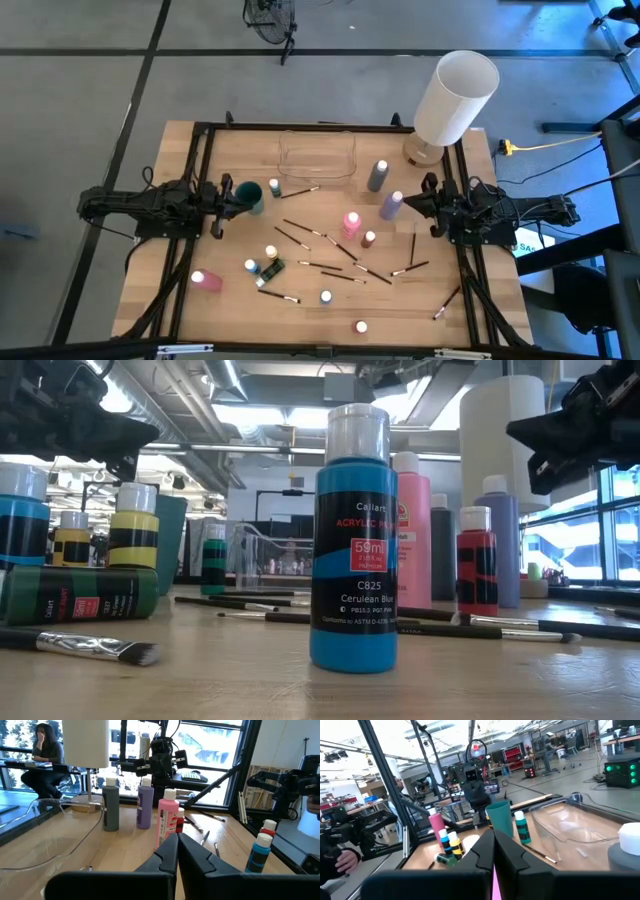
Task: Pick & Place Paint Supplies
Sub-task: Put the purple paint bottle into the transparent bin
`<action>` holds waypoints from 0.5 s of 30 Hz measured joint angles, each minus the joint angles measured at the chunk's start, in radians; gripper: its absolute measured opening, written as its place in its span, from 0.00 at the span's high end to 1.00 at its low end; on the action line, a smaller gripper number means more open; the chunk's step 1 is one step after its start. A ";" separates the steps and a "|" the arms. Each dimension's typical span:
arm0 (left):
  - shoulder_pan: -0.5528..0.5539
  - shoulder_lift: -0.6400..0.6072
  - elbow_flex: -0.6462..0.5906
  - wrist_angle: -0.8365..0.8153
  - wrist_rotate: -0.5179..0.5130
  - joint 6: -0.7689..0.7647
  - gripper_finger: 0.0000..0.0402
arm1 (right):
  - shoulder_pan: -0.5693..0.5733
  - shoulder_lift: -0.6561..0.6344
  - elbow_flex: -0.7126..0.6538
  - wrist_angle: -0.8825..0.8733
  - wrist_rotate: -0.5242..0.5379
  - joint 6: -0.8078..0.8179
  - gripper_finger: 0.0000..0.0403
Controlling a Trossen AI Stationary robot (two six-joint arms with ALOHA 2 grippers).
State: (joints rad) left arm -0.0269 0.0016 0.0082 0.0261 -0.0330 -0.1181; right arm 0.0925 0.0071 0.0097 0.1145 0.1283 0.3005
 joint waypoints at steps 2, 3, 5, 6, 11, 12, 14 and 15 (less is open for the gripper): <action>0.000 0.000 0.000 0.000 0.000 0.000 0.98 | 0.000 0.000 0.000 0.001 0.000 -0.001 0.97; 0.000 0.000 0.000 0.000 0.000 0.000 0.98 | 0.000 0.000 0.000 0.001 0.000 -0.001 0.97; 0.000 0.000 0.000 0.000 0.000 0.000 0.98 | 0.000 0.000 0.000 0.000 0.000 -0.019 0.95; 0.000 0.000 0.000 0.000 0.000 0.000 0.98 | 0.000 0.000 0.000 -0.001 0.000 -0.037 0.95; 0.001 0.000 0.000 0.000 0.000 0.064 0.98 | 0.000 0.000 0.000 -0.005 0.002 -0.107 0.91; 0.001 0.000 0.000 0.000 0.000 0.082 0.98 | 0.000 0.000 0.000 -0.005 0.002 -0.107 0.89; 0.000 0.000 0.000 0.000 0.000 0.103 0.98 | 0.000 0.000 0.000 -0.005 0.002 -0.107 0.86; 0.001 0.000 0.000 0.000 0.000 0.105 0.98 | 0.000 0.000 0.000 -0.005 0.002 -0.108 0.84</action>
State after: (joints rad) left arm -0.0262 0.0014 0.0082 0.0261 -0.0334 -0.0135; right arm 0.0925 0.0071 0.0097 0.1093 0.1307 0.1926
